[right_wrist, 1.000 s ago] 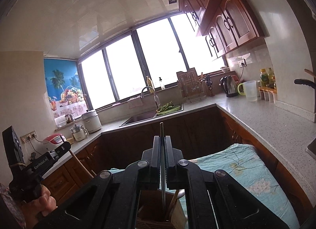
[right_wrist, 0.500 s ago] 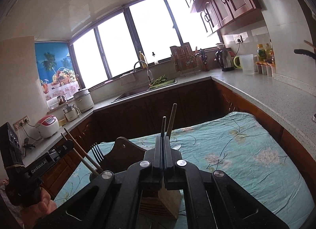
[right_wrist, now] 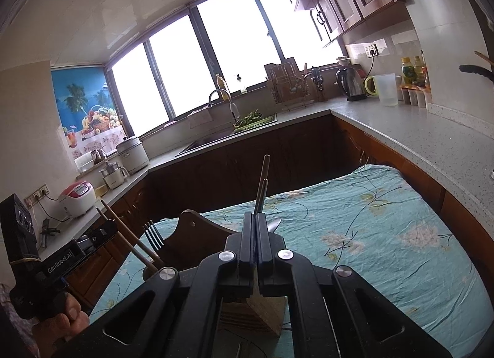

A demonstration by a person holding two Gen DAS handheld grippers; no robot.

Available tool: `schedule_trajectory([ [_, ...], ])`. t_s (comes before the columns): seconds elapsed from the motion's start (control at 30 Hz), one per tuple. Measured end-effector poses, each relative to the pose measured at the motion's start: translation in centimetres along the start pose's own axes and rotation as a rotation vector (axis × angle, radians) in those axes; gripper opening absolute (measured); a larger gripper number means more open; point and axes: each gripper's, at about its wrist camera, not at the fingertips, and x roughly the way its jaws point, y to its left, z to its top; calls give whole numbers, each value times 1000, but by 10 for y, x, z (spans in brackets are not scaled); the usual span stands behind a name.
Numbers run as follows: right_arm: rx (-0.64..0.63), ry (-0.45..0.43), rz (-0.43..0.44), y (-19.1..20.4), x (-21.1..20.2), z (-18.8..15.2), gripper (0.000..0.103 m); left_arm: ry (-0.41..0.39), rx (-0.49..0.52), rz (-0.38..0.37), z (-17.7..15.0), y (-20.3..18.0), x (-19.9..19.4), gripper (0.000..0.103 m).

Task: Organize utensils
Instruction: 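Lower the sticks into the holder slots and open both tools, then move both tools back down to the fork and sticks on the table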

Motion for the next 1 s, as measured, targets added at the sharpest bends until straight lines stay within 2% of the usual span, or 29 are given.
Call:
schedule_trajectory([
  [0.13,26,8,8,-2,-8,-3,16,-9,-4,-1,-2,0,-20,54],
  [0.2,34,12,12,-3,-15,-7,37,-17,-8,4,-7,3,-34,60],
  [0.23,37,10,15,-3,-19,-9,42,-12,-10,10,-8,5,-40,63],
  [0.27,37,10,17,-3,-23,-13,48,-5,-10,18,-11,6,-45,70],
  [0.37,36,24,27,-3,-35,-24,54,16,-6,36,-24,13,-66,73],
  [0.43,38,32,33,-2,-44,-31,66,41,-2,53,-31,15,-78,74],
  [0.7,65,68,39,-3,-77,-57,79,120,-23,94,-48,29,-122,77],
  [1.0,52,146,37,-1,-91,-90,80,234,-25,139,-71,28,-140,77],
])
